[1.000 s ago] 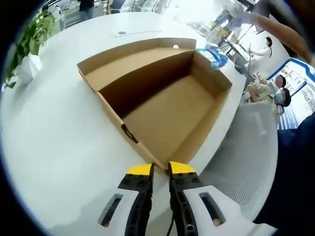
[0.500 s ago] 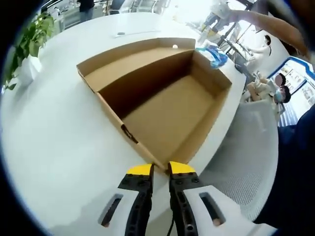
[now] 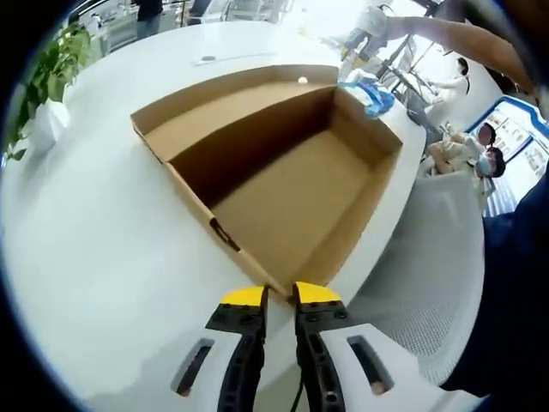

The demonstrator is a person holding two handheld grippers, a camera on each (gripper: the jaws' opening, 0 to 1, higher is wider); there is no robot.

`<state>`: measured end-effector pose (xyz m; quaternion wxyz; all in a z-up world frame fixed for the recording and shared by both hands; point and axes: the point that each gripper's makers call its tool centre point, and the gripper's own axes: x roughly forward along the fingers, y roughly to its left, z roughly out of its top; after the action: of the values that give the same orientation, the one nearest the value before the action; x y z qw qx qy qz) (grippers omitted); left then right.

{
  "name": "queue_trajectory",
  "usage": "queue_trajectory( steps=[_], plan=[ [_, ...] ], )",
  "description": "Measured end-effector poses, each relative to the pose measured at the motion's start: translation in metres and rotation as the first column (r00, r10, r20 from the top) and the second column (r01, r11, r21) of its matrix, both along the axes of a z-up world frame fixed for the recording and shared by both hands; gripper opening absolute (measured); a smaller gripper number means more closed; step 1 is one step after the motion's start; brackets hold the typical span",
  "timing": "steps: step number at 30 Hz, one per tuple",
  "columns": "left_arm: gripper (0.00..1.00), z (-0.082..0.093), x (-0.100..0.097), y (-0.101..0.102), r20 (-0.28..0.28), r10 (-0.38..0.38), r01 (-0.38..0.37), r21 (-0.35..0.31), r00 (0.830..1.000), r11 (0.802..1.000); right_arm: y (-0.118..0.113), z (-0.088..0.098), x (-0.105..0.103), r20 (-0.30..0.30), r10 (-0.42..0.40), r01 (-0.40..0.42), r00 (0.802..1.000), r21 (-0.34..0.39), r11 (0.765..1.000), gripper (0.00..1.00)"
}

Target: Operate the shoe box by opening the lid, removing the specified soft item, and placing it in the target area until the item is outside and the box remains undamaged.

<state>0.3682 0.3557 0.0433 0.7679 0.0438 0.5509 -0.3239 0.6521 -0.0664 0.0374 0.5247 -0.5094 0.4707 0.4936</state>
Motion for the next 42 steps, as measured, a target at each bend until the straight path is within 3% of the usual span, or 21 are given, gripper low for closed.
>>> queue_trajectory(
  steps=[18, 28, 31, 37, 42],
  plan=[
    [0.09, 0.000, 0.001, 0.001, -0.004, 0.001, -0.001, -0.002, 1.000, 1.000, 0.004, -0.016, -0.003, 0.003, 0.035, -0.035, 0.999, -0.003, 0.999, 0.22],
    [0.09, -0.002, 0.002, 0.002, -0.006, -0.005, 0.005, -0.002, 1.000, 1.000, 0.010, -0.014, -0.006, -0.011, 0.015, -0.015, 1.000, 0.019, 1.000, 0.23],
    [0.09, -0.002, 0.002, 0.003, -0.007, -0.006, 0.006, -0.002, 1.000, 1.000, 0.010, -0.013, -0.006, -0.009, -0.003, 0.003, 1.000, 0.028, 1.000, 0.32],
    [0.09, -0.003, 0.003, 0.004, -0.007, -0.006, 0.006, -0.001, 1.000, 1.000, 0.008, -0.010, -0.003, -0.005, -0.014, 0.014, 1.000, 0.039, 0.999, 0.29],
    [0.09, -0.002, 0.003, 0.004, -0.011, -0.005, 0.005, 0.000, 1.000, 1.000, 0.021, 0.010, 0.002, 0.033, -0.067, 0.062, 0.997, 0.124, 0.990, 0.33]
  ],
)
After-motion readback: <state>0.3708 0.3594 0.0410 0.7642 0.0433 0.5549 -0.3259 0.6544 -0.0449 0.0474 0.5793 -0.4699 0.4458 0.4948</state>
